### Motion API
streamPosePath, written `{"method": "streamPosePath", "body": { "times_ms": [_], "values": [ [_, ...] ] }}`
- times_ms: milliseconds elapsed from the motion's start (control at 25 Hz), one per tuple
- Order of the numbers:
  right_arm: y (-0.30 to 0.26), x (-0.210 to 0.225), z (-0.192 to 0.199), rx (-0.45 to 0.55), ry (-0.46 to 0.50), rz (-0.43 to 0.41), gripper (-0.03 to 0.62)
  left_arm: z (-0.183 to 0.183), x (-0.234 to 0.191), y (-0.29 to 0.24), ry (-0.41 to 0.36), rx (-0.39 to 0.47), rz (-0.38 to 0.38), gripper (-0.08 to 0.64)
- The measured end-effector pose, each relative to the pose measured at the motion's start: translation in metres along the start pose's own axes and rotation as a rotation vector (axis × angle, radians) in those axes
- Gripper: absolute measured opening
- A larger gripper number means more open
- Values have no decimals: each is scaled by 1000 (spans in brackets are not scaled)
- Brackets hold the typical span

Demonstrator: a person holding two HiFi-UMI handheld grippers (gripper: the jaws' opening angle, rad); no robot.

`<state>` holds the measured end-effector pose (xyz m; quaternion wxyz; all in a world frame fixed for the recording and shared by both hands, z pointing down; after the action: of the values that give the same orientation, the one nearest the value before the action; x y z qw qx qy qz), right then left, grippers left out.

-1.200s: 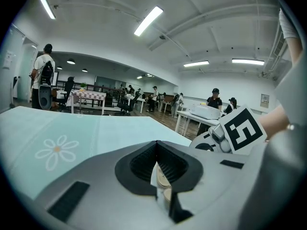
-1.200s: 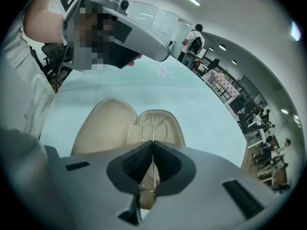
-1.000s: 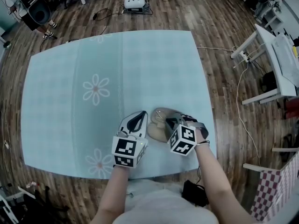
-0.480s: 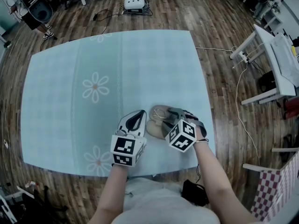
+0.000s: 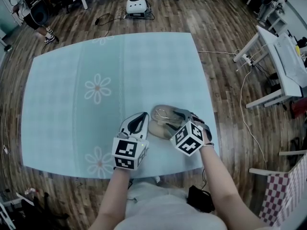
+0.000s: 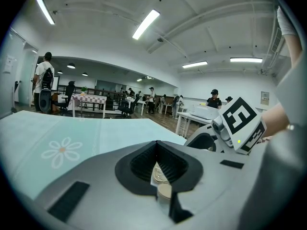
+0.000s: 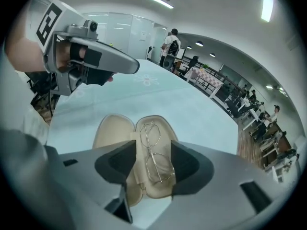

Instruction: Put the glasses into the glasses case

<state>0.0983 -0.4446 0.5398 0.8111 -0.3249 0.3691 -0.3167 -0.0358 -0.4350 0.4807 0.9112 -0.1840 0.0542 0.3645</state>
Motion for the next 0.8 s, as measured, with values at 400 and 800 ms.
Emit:
{"method": "streamPosePath", "body": {
  "times_ms": [400,800],
  "values": [
    [57,1,-21,217,-364,83,6,-8,25,11,-22,28,19,8],
    [100,-9,-36,362,-576,71,6,-16,60,25,-83,85,79,8]
  ]
}}
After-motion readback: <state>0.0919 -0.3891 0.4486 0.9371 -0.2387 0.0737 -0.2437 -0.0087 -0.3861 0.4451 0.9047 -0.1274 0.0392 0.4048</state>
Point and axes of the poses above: the fingertips, and each gripper's own axes: y backward along the fingers, x to its right, z out of its underside, the point moved 5 cm from there along y, backward along the fingers, and after that the axes turned 11 degrees about z, right-handed, at the moved point
